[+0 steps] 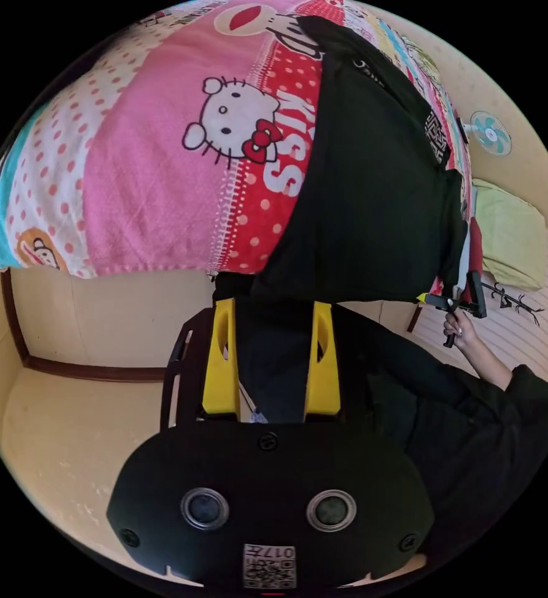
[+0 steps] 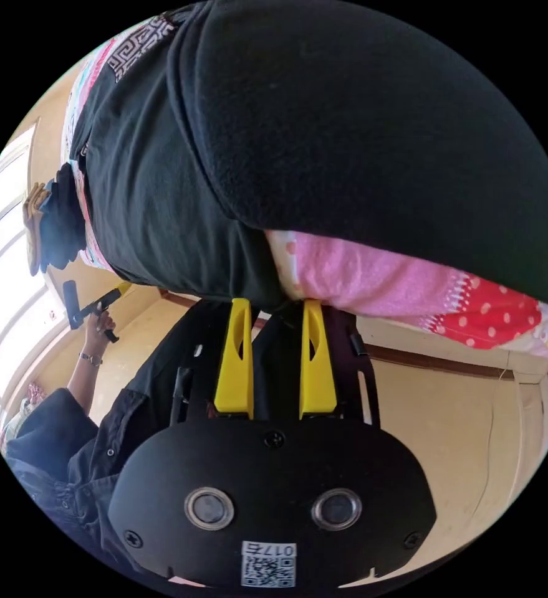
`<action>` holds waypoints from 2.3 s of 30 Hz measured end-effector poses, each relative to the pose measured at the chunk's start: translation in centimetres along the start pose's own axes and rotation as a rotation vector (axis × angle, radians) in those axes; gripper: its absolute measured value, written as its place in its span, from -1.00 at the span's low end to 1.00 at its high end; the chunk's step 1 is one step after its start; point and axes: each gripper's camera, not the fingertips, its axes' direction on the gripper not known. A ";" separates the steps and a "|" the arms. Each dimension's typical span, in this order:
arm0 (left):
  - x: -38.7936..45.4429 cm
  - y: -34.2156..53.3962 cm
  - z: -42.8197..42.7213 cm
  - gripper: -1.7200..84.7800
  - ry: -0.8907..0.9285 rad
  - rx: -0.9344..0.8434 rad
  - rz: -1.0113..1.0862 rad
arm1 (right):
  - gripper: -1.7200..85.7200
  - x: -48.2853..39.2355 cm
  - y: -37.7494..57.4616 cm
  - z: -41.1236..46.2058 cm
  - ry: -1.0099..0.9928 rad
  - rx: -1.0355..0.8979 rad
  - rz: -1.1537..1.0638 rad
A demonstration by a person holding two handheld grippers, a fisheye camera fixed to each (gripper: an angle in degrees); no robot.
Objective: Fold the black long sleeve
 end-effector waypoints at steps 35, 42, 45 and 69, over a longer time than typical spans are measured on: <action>-7.7 2.4 -17.4 -0.93 0.778 0.388 -0.133 | -0.90 -1.1 -5.5 -23.7 -0.687 0.043 -0.092; -7.9 -11.6 -20.2 -0.73 0.577 0.557 -0.108 | -0.84 -2.5 -12.3 -27.7 -0.741 0.392 -0.009; -8.3 -10.6 -17.7 -0.67 0.531 0.561 -0.159 | -0.81 -5.7 -10.7 -26.4 -0.584 0.382 -0.097; 16.5 -6.8 -7.9 -0.87 0.237 0.575 0.213 | -0.92 -11.7 -2.7 -11.5 -0.073 0.241 -0.195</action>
